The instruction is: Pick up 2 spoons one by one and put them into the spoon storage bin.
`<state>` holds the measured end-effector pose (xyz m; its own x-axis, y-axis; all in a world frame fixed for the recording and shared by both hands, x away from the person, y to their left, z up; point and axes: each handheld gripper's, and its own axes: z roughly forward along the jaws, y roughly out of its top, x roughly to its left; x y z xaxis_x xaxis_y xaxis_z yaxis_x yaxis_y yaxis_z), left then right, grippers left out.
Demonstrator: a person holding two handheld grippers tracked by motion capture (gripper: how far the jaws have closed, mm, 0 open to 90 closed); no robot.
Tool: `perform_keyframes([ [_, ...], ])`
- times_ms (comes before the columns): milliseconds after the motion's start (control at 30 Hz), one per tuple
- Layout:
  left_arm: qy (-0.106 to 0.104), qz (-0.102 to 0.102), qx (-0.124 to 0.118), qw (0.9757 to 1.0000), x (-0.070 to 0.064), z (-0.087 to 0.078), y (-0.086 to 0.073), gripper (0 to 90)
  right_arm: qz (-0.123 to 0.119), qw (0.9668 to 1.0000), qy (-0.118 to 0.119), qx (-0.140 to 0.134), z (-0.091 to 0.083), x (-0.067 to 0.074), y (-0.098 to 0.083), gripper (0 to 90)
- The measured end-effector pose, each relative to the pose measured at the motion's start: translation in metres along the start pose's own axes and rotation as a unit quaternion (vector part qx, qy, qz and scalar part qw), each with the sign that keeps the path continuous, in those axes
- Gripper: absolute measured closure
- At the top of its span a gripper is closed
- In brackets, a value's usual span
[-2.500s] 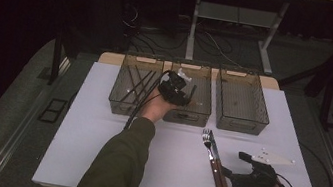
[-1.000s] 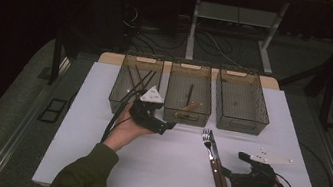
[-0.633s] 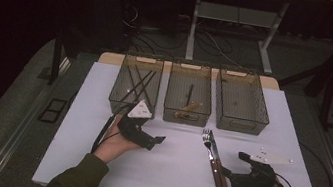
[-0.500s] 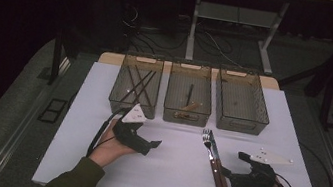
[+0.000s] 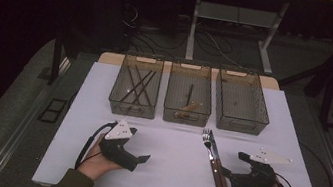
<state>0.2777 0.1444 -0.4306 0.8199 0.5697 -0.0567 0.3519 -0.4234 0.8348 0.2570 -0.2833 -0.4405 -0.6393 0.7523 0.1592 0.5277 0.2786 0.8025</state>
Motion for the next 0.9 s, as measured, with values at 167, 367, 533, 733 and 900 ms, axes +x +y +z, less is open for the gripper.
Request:
perform_keyframes([
  [167, -0.004, -0.012, 0.008, 0.9999, -0.003, -0.002, -0.01, 0.0, -0.005, 0.9997, 0.014, 0.018, -0.002, 0.0, 0.003, 10.2],
  [367, -0.003, -0.007, 0.009, 0.9999, -0.003, -0.002, -0.01, 0.0, -0.011, 0.9993, 0.024, 0.027, -0.006, 0.007, 0.012, 18.9],
  [533, -0.004, -0.007, 0.009, 0.9999, -0.003, -0.003, -0.01, 0.0, -0.017, 0.9983, 0.038, 0.041, -0.004, 0.015, 0.015, 32.7],
  [733, -0.006, -0.005, 0.012, 0.9999, -0.004, -0.003, -0.009, 0.0, -0.024, 0.9964, 0.061, 0.055, -0.002, 0.022, 0.016, 53.0],
  [900, -0.006, -0.005, 0.012, 0.9999, -0.004, -0.003, -0.009, 0.0, -0.034, 0.9936, 0.081, 0.072, 0.003, 0.029, 0.016, 71.1],
])
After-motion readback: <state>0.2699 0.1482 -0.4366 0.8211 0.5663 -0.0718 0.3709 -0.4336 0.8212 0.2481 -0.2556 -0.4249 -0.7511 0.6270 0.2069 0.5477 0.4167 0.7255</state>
